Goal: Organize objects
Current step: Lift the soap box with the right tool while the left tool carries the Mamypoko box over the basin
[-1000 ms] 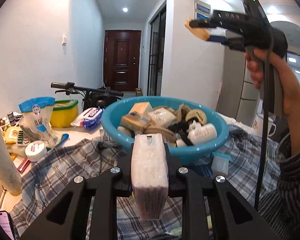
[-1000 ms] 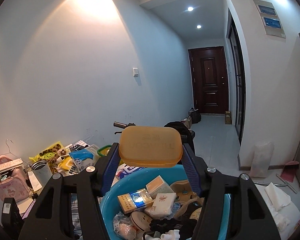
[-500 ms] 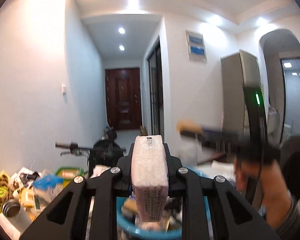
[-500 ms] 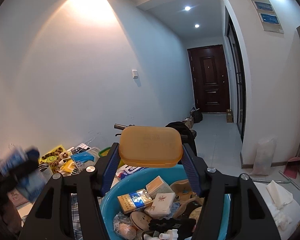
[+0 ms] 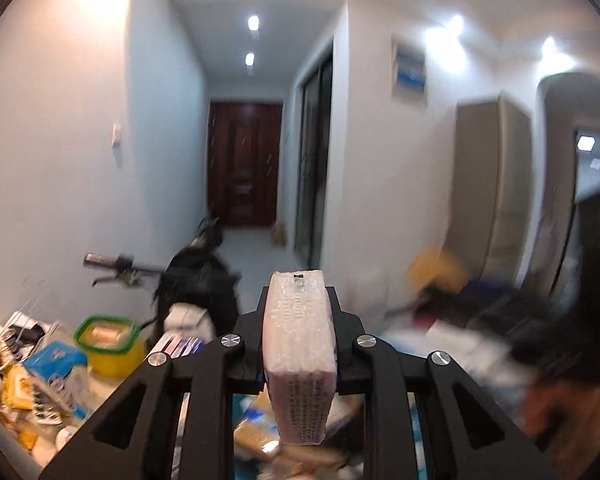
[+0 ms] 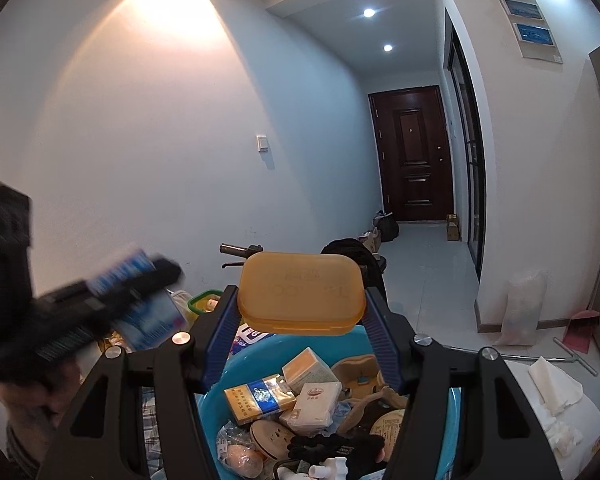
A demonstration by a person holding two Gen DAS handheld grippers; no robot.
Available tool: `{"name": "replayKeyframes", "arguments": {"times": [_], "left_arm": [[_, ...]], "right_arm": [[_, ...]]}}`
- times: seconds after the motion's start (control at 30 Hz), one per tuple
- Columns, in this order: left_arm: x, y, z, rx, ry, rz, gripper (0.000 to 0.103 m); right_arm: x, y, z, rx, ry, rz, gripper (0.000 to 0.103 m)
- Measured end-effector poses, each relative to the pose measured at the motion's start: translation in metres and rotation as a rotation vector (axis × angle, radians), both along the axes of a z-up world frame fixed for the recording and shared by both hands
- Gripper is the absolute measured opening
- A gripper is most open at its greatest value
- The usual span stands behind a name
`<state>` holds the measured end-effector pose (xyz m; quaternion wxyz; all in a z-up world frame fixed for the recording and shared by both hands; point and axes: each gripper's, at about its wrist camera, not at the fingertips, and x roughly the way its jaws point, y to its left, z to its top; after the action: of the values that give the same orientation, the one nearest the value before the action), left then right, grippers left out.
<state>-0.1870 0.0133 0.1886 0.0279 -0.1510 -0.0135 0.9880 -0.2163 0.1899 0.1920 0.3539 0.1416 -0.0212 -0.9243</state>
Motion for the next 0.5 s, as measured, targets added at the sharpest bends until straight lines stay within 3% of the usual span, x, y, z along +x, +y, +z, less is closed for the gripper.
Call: {"name": "replayKeyframes", "arguments": {"times": [0.1, 0.2, 0.5], "left_arm": [[-0.027, -0.007, -0.024, -0.054, -0.111, 0.069, 0.023], [-0.030, -0.014, -0.029, -0.011, -0.115, 0.044, 0.023], [-0.019, 0.000, -0.024, -0.017, -0.081, 0.013, 0.023]], "right_arm": [[-0.005, 0.001, -0.003, 0.009, -0.013, -0.009, 0.060], [-0.011, 0.002, -0.006, 0.020, -0.024, -0.023, 0.060], [-0.006, -0.002, -0.003, 0.036, -0.002, -0.028, 0.060]]}}
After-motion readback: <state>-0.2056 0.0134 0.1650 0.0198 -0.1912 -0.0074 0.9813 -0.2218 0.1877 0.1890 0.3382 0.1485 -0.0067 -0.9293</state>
